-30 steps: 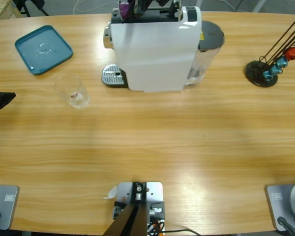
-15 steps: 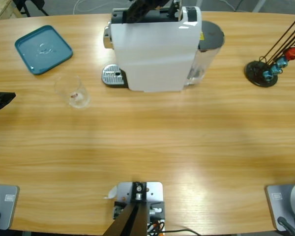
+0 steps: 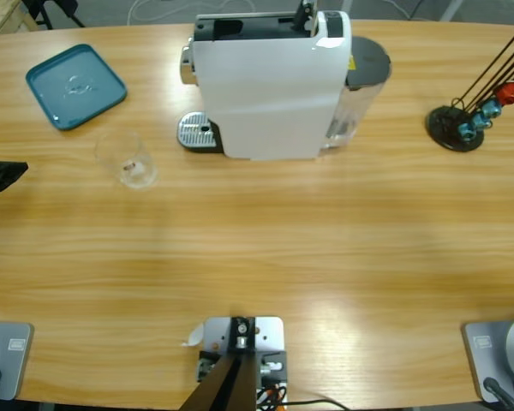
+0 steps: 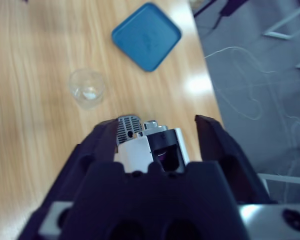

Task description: Pour coffee

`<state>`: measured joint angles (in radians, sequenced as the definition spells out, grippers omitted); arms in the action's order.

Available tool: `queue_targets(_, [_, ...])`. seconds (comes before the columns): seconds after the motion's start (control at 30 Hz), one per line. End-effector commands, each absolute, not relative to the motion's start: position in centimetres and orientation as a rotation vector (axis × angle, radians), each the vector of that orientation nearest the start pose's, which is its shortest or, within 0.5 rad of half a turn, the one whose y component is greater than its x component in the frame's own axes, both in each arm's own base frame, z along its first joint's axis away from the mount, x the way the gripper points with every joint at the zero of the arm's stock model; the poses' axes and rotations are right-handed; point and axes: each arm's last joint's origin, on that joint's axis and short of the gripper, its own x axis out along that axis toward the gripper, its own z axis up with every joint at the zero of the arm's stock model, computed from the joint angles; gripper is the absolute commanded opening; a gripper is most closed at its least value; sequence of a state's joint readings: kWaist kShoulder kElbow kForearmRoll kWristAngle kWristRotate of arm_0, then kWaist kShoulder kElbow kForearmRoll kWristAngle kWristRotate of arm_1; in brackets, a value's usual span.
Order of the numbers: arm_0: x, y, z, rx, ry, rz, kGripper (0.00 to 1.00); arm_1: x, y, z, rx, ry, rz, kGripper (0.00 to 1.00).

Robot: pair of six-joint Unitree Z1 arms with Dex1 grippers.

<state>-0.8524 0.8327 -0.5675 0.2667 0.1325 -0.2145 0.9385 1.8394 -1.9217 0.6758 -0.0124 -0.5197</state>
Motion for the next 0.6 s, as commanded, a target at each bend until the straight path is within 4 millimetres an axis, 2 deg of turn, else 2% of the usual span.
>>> queue_targets(0.03, [6.6,-6.6,28.8,0.086,0.578,-0.651,0.954,19.4,25.6,51.1,-0.828,0.382,0.593,0.033])
queue_targets(0.07, [6.6,-6.6,28.8,0.087,0.579,-0.651,0.954,18.8,24.4,52.0,-0.803,0.366,0.538,0.000])
queue_targets(0.13, [6.5,-6.6,28.8,0.086,0.578,-0.651,0.954,17.7,22.2,53.1,-0.672,0.341,0.450,0.000])
queue_targets(0.23, [6.5,-6.6,28.8,0.086,0.578,-0.653,0.954,16.8,20.6,52.6,-0.479,0.324,0.402,0.000])
queue_targets(0.3, [6.5,-6.5,28.8,0.084,0.576,-0.653,0.954,16.9,20.9,51.2,-0.385,0.330,0.393,0.000])
queue_targets(0.5, [6.4,-6.5,28.7,0.082,0.573,-0.656,0.954,17.9,23.2,46.5,-0.305,0.450,0.473,0.000])
queue_targets(0.6, [6.4,-6.5,28.7,0.083,0.573,-0.658,0.954,18.5,23.7,44.2,-0.274,0.439,0.409,0.000])
